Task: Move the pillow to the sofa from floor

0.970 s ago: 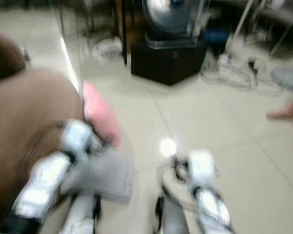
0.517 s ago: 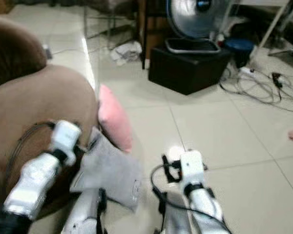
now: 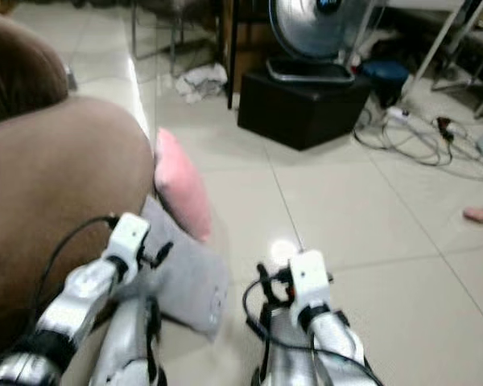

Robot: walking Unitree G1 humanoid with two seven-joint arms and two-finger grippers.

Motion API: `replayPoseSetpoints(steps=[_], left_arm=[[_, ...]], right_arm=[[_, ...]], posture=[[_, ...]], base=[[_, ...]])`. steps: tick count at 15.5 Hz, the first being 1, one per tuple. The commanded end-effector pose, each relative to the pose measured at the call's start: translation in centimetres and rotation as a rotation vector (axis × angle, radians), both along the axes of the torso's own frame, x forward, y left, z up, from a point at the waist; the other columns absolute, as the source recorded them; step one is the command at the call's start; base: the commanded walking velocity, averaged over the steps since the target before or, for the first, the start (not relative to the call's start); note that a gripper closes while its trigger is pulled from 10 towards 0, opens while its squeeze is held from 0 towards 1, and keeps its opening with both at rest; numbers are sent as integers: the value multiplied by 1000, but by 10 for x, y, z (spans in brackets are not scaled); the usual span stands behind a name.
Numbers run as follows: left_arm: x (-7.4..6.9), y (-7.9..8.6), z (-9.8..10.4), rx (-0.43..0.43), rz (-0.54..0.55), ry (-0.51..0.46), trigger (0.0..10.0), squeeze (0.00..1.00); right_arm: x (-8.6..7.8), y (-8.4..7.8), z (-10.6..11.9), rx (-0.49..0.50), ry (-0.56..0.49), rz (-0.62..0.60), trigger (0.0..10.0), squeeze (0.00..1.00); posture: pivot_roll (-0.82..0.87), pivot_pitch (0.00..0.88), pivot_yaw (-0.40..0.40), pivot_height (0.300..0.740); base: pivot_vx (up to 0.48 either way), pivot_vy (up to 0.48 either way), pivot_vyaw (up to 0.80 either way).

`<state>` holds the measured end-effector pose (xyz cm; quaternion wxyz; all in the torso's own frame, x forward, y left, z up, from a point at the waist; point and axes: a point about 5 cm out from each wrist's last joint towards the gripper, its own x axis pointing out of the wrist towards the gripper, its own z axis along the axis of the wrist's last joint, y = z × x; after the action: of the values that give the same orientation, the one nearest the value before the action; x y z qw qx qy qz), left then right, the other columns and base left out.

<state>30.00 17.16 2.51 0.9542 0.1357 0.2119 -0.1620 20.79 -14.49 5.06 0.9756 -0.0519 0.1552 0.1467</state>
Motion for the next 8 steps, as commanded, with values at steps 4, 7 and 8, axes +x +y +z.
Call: replayPoseSetpoints(steps=[4, 7, 8], left_arm=[[4, 3, -11, 95, 64, 34, 10000, 0], [9, 16, -11, 113, 177, 33, 10000, 941], [11, 19, -8, 129, 191, 16, 10000, 1000]], right_arm=[[-6, -3, 6, -46, 8, 87, 10000, 0], [-17, -3, 20, -70, -18, 164, 10000, 0], [-19, -5, 24, -87, -28, 174, 10000, 0]], posture=[[-21, 128, -95, 475], [-83, 179, -89, 475], [-93, 193, -92, 475]], base=[[0, 0, 0], [0, 0, 0], [0, 0, 0]])
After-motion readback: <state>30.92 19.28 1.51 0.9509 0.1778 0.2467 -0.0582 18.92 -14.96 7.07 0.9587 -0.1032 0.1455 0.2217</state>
